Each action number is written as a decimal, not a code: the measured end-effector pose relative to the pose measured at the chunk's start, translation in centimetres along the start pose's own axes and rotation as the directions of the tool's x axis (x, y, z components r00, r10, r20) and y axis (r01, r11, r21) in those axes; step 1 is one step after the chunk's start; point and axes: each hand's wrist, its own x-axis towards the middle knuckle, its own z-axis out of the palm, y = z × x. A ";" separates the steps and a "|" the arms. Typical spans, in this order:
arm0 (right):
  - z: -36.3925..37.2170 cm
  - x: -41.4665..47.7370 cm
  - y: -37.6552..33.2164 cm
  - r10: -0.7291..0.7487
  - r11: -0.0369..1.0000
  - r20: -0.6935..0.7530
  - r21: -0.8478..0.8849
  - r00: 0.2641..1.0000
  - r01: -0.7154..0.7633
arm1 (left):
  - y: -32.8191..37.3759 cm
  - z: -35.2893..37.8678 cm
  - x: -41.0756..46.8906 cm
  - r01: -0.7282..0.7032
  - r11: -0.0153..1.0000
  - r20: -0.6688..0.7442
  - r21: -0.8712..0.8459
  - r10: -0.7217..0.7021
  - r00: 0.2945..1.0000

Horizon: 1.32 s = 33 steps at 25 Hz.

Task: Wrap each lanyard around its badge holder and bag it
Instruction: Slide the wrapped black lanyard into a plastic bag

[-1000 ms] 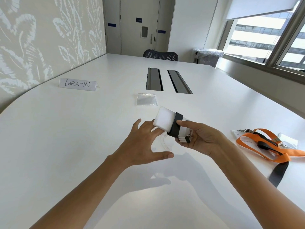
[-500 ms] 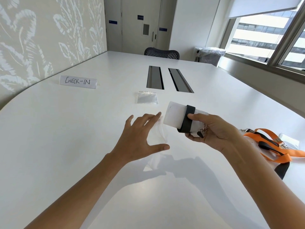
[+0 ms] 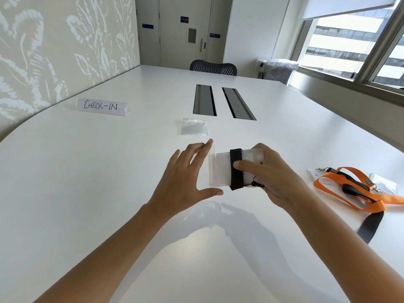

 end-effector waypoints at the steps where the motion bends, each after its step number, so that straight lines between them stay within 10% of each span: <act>1: 0.0 -0.1 0.0 -0.007 1.000 0.010 -0.023 1.000 0.007 | 0.0 0.1 0.0 -0.008 1.000 0.007 0.011 0.008 1.000; 33: 1.5 0.0 1.8 -0.109 0.994 0.041 -0.026 0.993 0.110 | 0.6 0.7 -0.2 -0.112 0.994 0.045 0.012 0.111 0.993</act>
